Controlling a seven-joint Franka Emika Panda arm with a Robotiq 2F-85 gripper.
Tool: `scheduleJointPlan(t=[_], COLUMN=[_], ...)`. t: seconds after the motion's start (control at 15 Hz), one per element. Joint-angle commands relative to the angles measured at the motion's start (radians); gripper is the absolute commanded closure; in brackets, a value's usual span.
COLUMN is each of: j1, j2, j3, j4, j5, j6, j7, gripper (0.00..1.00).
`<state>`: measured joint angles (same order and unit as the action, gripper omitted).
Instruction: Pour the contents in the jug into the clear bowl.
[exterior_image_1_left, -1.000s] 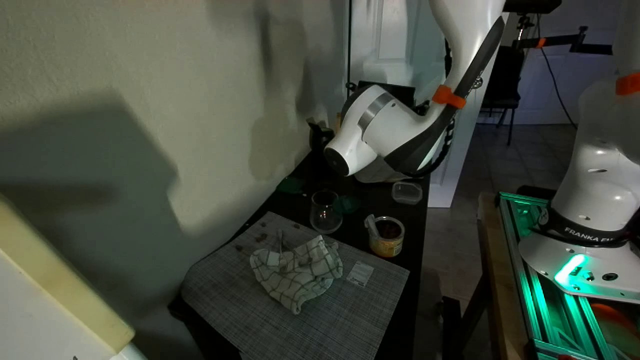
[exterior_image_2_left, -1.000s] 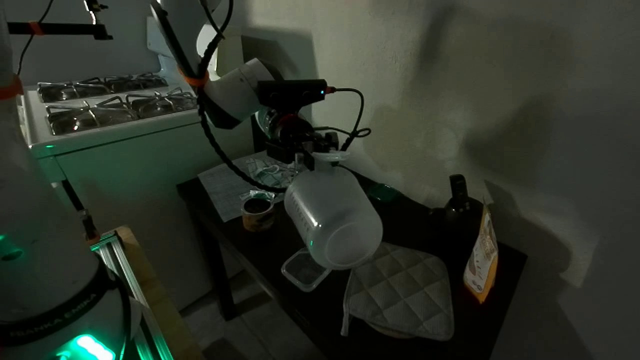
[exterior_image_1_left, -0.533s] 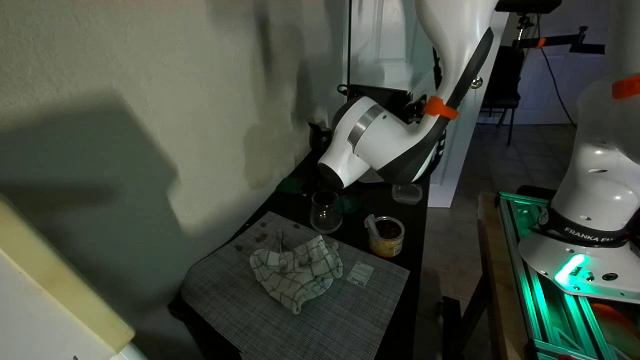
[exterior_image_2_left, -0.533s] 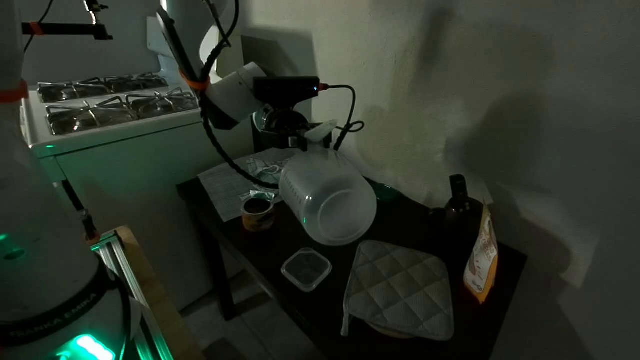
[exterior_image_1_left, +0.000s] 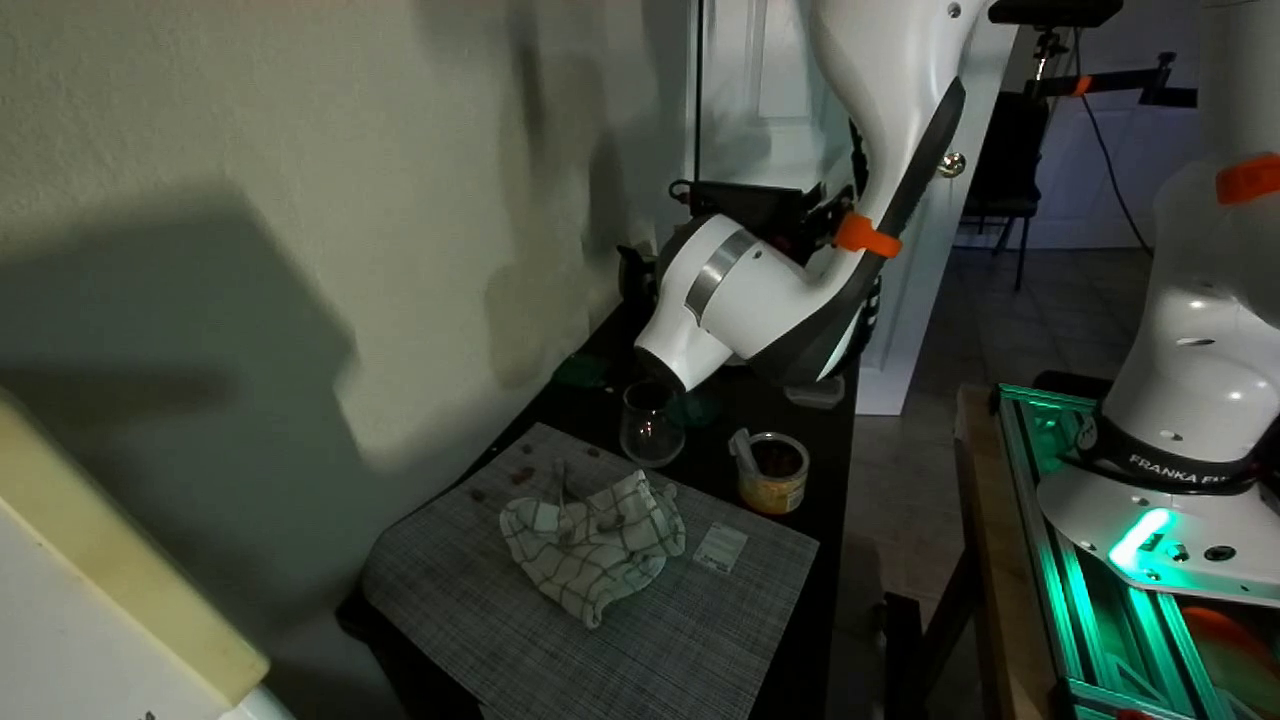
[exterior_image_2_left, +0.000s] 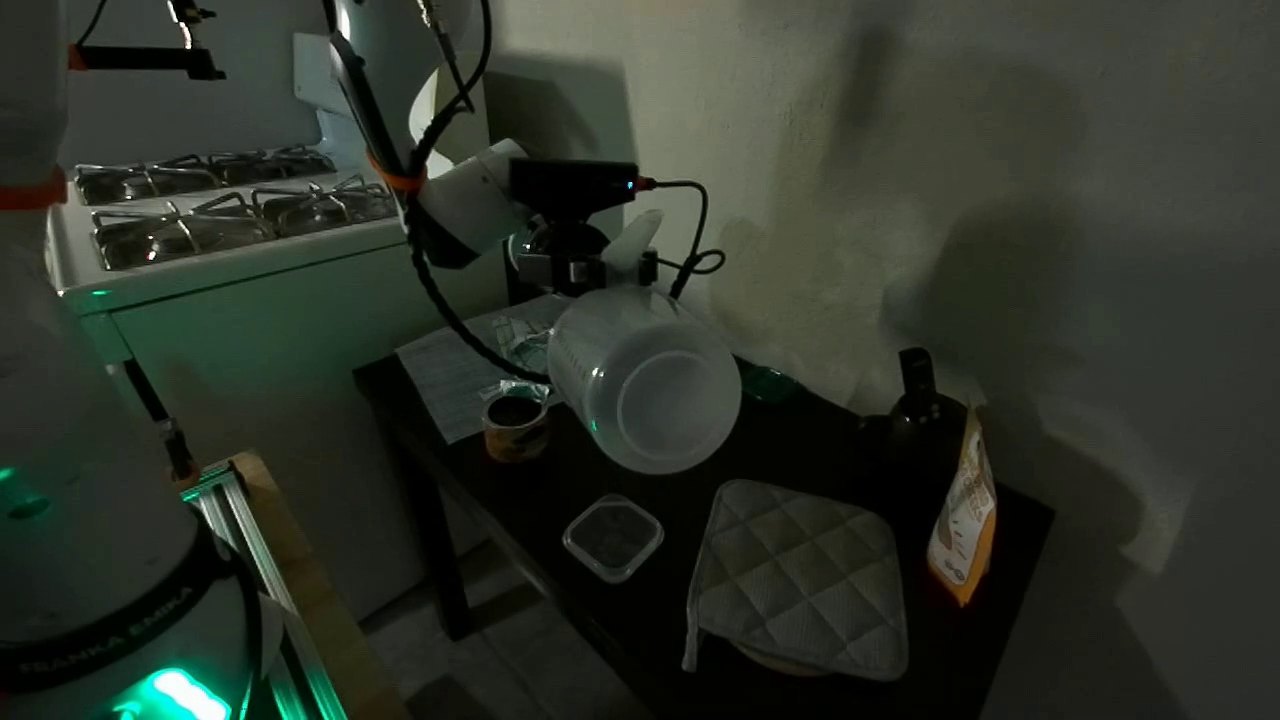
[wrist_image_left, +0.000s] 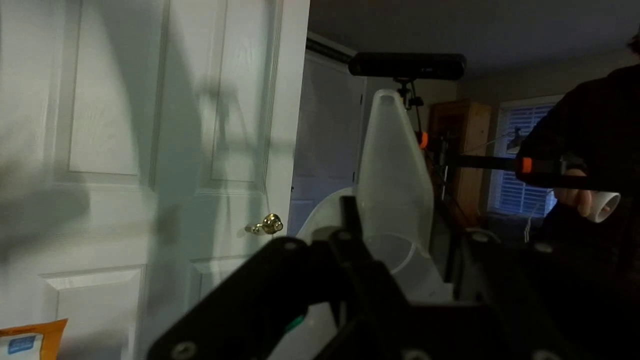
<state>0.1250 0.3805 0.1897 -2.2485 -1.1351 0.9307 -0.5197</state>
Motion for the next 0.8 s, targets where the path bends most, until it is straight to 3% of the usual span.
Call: scheduleJointPlan(t=[0.0,0.47,0.73], j1=[0.0,-0.004,-0.054], j2=[0.039,0.056,-0.036], j3=[0.014,0.025,0.03], j4=[0.025,0.031,0.035], j5=[-0.031,-0.039,0.026], j6=[-0.048,-0.078,0.041], j7=[-0.041,-0.083,-0.044], gripper=[0.88,0.88,0.88])
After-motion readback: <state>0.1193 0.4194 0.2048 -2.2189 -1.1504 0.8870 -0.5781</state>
